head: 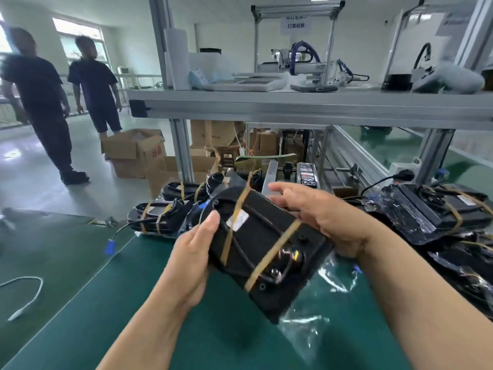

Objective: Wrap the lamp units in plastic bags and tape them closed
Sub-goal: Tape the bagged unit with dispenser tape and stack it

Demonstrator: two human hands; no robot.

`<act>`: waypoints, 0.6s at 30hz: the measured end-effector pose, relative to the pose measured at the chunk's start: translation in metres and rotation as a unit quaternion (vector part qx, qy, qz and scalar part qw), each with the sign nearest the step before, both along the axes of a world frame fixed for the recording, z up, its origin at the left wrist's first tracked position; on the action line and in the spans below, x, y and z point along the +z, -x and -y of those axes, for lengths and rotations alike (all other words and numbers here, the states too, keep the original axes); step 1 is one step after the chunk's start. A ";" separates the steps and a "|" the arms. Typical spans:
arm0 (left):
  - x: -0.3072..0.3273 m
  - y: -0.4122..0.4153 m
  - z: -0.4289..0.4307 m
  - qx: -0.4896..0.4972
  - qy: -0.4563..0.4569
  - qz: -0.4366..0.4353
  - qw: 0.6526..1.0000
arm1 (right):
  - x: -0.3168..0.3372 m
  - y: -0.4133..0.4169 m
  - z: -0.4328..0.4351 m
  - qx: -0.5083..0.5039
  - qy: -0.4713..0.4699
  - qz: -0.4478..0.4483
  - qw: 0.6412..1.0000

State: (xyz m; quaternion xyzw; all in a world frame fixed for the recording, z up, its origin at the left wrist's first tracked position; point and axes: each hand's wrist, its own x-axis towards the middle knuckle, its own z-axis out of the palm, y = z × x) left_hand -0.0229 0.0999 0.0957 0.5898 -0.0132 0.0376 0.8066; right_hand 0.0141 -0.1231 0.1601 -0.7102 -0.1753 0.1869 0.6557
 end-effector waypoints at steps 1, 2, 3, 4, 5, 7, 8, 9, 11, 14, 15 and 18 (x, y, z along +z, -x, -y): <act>0.008 -0.008 -0.012 0.032 0.013 -0.003 0.999 | 0.002 -0.005 -0.005 -0.029 -0.020 -0.003 0.999; 0.015 -0.018 -0.025 0.069 0.021 -0.009 0.997 | 0.003 -0.010 -0.011 -0.047 -0.039 -0.007 0.998; 0.021 -0.030 -0.038 0.108 0.029 -0.016 0.994 | 0.002 -0.013 -0.019 -0.055 -0.054 -0.012 0.997; 0.026 -0.043 -0.052 0.146 0.038 -0.027 0.988 | 0.003 -0.016 -0.031 -0.056 -0.061 -0.013 0.996; 0.030 -0.058 -0.064 0.175 0.049 -0.041 0.982 | 0.004 -0.021 -0.047 -0.054 -0.057 -0.010 0.997; 0.037 -0.086 -0.086 0.206 0.051 -0.069 0.975 | 0.007 -0.037 -0.086 -0.066 -0.038 0.008 0.997; 0.039 -0.101 -0.096 0.214 0.042 -0.080 0.973 | 0.009 -0.050 -0.106 -0.092 -0.022 0.029 0.995; 0.042 -0.115 -0.105 0.220 0.034 -0.089 0.971 | 0.012 -0.063 -0.126 -0.122 -0.004 0.051 0.991; 0.045 -0.143 -0.122 0.233 0.029 -0.108 0.966 | 0.015 -0.092 -0.159 -0.164 0.026 0.083 0.983; 0.045 -0.184 -0.139 0.259 0.006 -0.099 0.961 | 0.009 -0.134 -0.196 -0.212 0.115 0.129 0.962; 0.043 -0.196 -0.141 0.268 0.000 -0.092 0.959 | 0.005 -0.146 -0.206 -0.224 0.130 0.132 0.957; 0.030 -0.229 -0.148 0.299 0.003 -0.095 0.950 | -0.012 -0.172 -0.229 -0.227 0.144 0.143 0.953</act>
